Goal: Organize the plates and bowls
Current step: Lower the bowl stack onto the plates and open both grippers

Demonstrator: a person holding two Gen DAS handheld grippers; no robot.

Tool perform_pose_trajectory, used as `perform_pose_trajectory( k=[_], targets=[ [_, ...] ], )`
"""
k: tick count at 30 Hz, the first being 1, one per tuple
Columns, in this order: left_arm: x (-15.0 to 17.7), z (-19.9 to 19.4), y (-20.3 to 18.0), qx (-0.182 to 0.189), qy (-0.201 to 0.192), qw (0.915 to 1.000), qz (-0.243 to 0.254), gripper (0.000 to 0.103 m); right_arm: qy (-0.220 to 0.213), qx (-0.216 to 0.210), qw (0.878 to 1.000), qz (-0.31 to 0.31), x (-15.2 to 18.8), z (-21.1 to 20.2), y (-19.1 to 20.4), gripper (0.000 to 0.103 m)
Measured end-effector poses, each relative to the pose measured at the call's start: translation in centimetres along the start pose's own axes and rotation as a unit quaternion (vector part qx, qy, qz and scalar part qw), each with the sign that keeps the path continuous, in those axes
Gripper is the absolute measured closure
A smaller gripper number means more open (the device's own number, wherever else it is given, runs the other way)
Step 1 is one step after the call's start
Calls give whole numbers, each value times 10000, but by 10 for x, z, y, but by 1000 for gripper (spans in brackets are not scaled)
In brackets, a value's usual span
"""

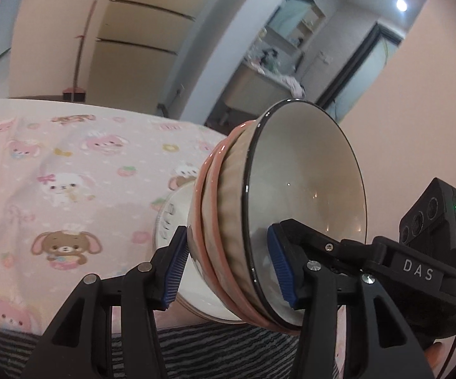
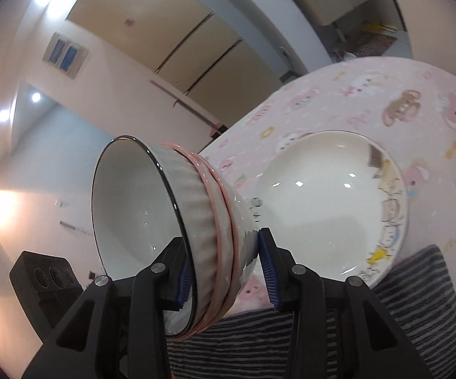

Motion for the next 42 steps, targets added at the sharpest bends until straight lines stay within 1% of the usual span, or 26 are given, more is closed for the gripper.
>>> perform_pose_trajectory(
  k=[2,3,6,8,12,17,21,24,26,28,31,33,35,36,37,38,39,42],
  targets=[
    [0,17,-6,63,294,9995,51,54,-20,35,9999,125,-4,-2,-17,62],
    [3,24,-8,88,362,9993,56,54,-22,67,9998,166,-4,-3,-24,62],
    [9,42,-10,174,455,9988,33,54,0,123,9993,363,-5,-2,-46,62],
    [13,56,-10,203,594,9980,-42,54,55,220,9985,504,-4,3,-60,62],
    [22,75,-7,242,776,9966,-111,54,191,237,9971,698,-4,15,-78,62],
    [22,81,2,338,838,9955,-272,54,277,354,9968,656,-3,27,-81,62],
    [24,87,13,429,936,9934,-501,54,319,491,9966,581,-3,34,-78,63],
    [26,93,16,379,1035,9926,-504,54,373,545,9955,682,0,42,-83,63],
    [26,93,16,338,1027,9929,-500,55,360,512,9956,698,0,44,-85,63],
    [26,91,18,373,1010,9923,-609,56,319,514,9962,623,0,44,-84,63],
    [26,90,18,406,1035,9924,-527,56,282,563,9966,525,2,45,-85,64],
    [26,90,18,366,1031,9926,-532,56,242,617,9967,479,1,44,-84,64],
    [26,90,18,346,1036,9926,-524,56,-42,825,9962,259,-3,34,-79,66],
    [26,89,18,328,1033,9927,-521,57,-258,924,9953,107,-8,26,-74,68],
    [25,87,19,270,985,9936,-491,60,-570,1092,9923,-140,-13,11,-64,68],
    [21,83,19,204,868,9952,-406,61,-682,1124,9910,-267,-15,4,-57,68],
    [18,76,18,102,727,9970,-264,61,-720,1085,9908,-366,-16,-1,-50,68],
    [11,50,9,-41,311,9994,116,60,-762,1057,9899,-564,-17,-14,-36,68]
  ],
)
Point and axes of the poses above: each gripper's, at about its wrist camera, not at the fingertips, and z roughly the way its jaws point, y to its left, x to its underside, the point moved 10 cm from there along z, roughly the way its jaws point, and after that the axes turned 12 degrees about y, right-handed, at the moved point
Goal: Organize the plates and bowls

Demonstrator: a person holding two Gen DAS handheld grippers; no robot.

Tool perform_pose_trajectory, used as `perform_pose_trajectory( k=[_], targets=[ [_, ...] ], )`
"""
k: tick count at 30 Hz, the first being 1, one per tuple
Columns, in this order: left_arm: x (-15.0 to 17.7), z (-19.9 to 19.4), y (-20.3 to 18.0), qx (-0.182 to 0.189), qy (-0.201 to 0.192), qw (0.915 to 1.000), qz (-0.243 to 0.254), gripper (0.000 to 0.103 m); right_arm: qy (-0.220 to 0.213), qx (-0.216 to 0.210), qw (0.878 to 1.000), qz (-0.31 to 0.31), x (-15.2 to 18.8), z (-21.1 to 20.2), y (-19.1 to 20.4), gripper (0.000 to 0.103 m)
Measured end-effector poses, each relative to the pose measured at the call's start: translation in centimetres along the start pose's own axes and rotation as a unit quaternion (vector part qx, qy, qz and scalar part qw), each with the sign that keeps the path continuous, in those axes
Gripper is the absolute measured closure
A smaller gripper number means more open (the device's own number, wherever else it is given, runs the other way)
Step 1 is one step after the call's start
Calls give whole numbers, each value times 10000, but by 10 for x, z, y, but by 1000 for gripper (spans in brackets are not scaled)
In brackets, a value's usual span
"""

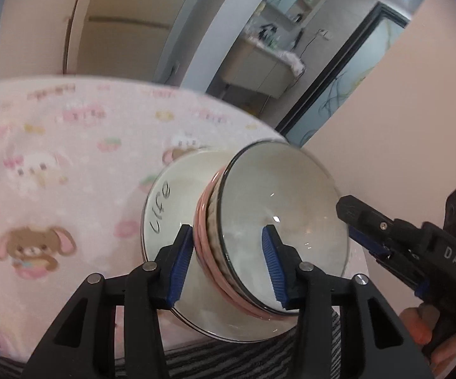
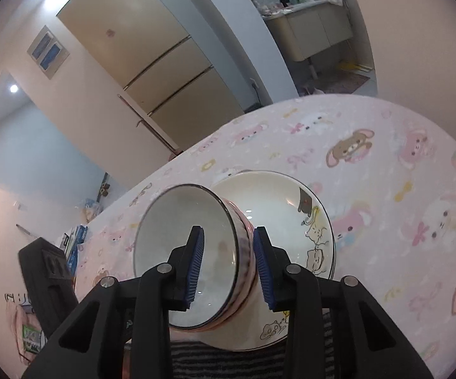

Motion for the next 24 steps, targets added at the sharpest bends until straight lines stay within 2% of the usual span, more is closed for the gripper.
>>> perform_pose_trajectory(
  k=[3,5,7,11,13,16,17,20,22,23,24],
  targets=[
    [-2,-12,0,-112,-215,9997,64,60,-10,-26,9999,-97,1,-7,4,68],
    [-3,-25,5,-361,-383,9986,-84,60,-33,-81,9999,-106,4,-11,4,68],
    [-5,-42,0,-331,-603,9976,-59,61,-154,5,9995,-278,7,-19,7,68],
    [-3,-95,-20,-528,-1266,9899,361,60,-942,472,9909,-833,9,-52,16,68],
    [-2,-117,-33,-647,-1543,9841,602,60,-1119,489,9869,-1057,14,-68,26,68],
    [1,-156,-48,-1001,-2135,9674,927,60,-1392,524,9791,-1390,23,-95,41,68],
    [5,-171,-55,-1060,-2380,9598,1042,60,-1529,534,9750,-1521,27,-106,47,68],
    [19,-203,-72,-1076,-2758,9447,1408,57,-1863,501,9658,-1734,36,-136,62,68],
    [26,-218,-79,-1152,-2979,9342,1588,48,-2048,437,9618,-1766,41,-153,70,67],
    [30,-226,-82,-1149,-3093,9293,1661,44,-2151,392,9594,-1780,44,-161,74,60],
    [33,-233,-84,-1124,-3205,9248,1712,34,-2268,373,9566,-1792,46,-169,76,55]
  ],
)
Point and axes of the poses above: each gripper's, at about its wrist camera, not at the fingertips, and z roughly the way its jaws point, y to its left, x to its underside, the point moved 10 cm from there along z, roughly the way its jaws point, and after that the axes turned 12 degrees about y, right-handed, at the moved point
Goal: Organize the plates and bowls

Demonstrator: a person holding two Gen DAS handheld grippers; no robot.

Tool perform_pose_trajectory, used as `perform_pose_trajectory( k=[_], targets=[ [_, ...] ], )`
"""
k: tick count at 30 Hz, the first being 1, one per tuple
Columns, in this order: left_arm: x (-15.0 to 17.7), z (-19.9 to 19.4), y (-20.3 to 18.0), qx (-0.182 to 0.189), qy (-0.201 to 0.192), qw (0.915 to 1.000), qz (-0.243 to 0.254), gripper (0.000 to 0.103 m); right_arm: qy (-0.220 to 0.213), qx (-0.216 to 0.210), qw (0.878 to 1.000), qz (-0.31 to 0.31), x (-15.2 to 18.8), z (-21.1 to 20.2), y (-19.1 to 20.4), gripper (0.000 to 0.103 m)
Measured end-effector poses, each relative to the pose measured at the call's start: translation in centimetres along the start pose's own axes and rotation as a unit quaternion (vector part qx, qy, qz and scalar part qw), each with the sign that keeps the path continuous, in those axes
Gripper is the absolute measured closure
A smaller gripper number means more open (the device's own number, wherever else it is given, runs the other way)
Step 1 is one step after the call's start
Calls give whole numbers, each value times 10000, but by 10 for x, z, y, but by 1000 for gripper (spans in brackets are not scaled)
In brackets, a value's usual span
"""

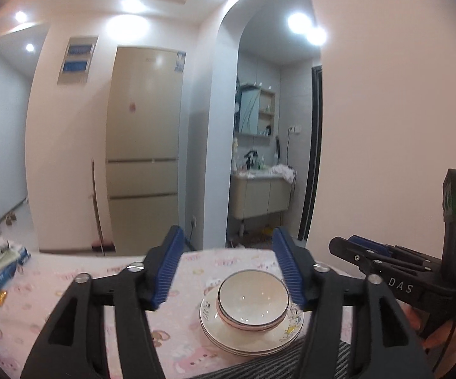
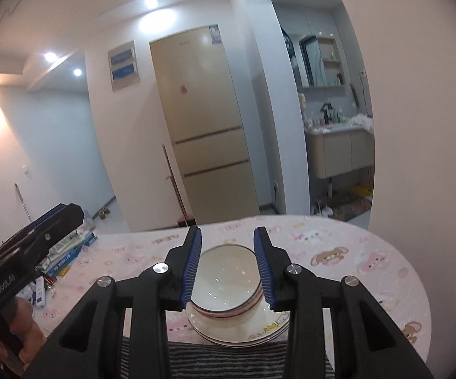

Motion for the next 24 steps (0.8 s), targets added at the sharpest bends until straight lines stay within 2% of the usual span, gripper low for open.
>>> perform_pose_trajectory(
  k=[1,4,6,8,10,11,12,21,24],
  targets=[
    [-2,-6,1,28,-128,9999,1,28,-70,24,10000,-12,-1,-4,1,45],
    [-4,-20,12,70,-525,9986,-24,2,-250,251,9991,-214,-1,-18,4,42],
    [-2,-24,24,18,-748,9972,-77,0,-292,359,9983,-347,2,-24,5,37],
    [3,-23,36,-60,-858,9962,-106,0,-474,487,9971,-357,5,-32,2,27],
    [8,-15,41,-150,-736,9972,-28,0,-716,632,9948,-353,5,-37,-3,17],
    [12,-9,43,-166,-657,9977,0,0,-834,696,9934,-355,6,-38,-7,5],
    [16,-4,44,-157,-604,9980,24,0,-894,735,9926,-359,7,-38,-8,0],
    [52,11,32,-141,-707,9969,316,0,-882,824,9920,-364,36,-16,-15,0],
    [66,15,29,-261,-773,9956,456,0,-818,813,9925,-394,48,-3,-17,0]
  ],
)
Point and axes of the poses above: each gripper's, at about its wrist camera, not at the fingertips, and z roughly the way its jaws point, y to its left, x to its underside, the point moved 10 cm from there along z, roughly the way its jaws point, and after that the axes turned 12 degrees about y, right-handed, at the moved point
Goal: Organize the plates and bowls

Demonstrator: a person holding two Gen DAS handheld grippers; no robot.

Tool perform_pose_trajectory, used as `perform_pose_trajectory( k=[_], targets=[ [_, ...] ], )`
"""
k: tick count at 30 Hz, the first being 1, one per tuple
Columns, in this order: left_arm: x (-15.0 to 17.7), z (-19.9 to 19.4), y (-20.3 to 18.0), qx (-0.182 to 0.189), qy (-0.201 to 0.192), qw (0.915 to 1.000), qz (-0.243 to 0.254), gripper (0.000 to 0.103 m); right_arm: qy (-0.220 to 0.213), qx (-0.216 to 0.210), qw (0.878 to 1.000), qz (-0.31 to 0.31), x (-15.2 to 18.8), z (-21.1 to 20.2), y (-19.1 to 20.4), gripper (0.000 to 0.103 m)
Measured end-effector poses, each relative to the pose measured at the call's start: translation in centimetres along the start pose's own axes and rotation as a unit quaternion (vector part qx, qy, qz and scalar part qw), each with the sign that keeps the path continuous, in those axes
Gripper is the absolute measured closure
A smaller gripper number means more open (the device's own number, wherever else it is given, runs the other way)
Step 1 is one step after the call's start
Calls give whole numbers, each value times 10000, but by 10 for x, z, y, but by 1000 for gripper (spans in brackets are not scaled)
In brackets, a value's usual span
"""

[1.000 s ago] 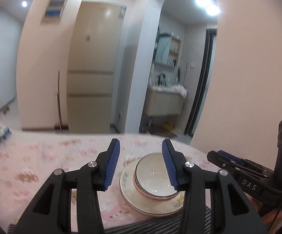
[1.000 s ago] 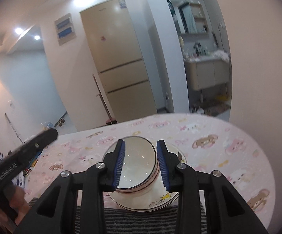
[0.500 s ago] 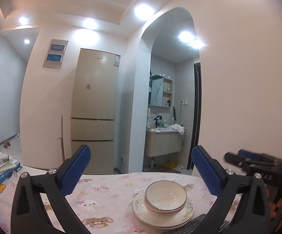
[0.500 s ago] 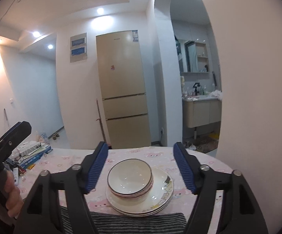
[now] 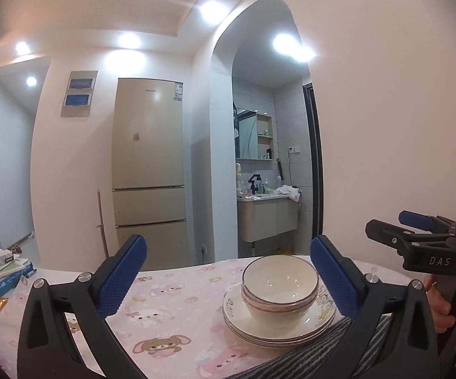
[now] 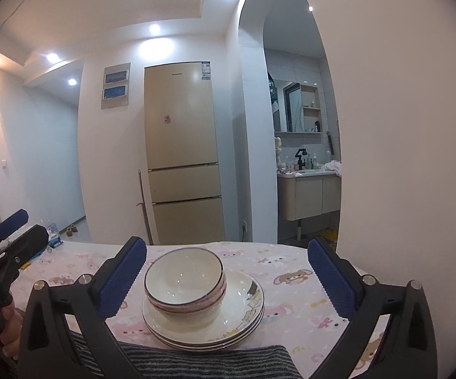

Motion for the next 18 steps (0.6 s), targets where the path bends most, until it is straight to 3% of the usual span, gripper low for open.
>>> perform_pose_trajectory(
  k=[4,9,18],
  targets=[
    [13,7,5,-274,-58,9995,-122,0,121,13,9999,13,19,15,-1,0],
    [21,14,13,-163,52,9992,-357,0,112,29,9999,-113,30,24,1,0],
    [29,19,10,-131,227,9990,-354,0,67,-105,9999,-115,34,22,5,0]
  ],
)
Point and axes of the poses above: each gripper's, at about its wrist camera, not at the fingertips, and z roughly the way its jaws point, y to its left, x to its underside, the point moved 10 cm from there along z, roughly the way its jaws point, and after that the axes turned 12 degrees about y, right-handed, at the moved point
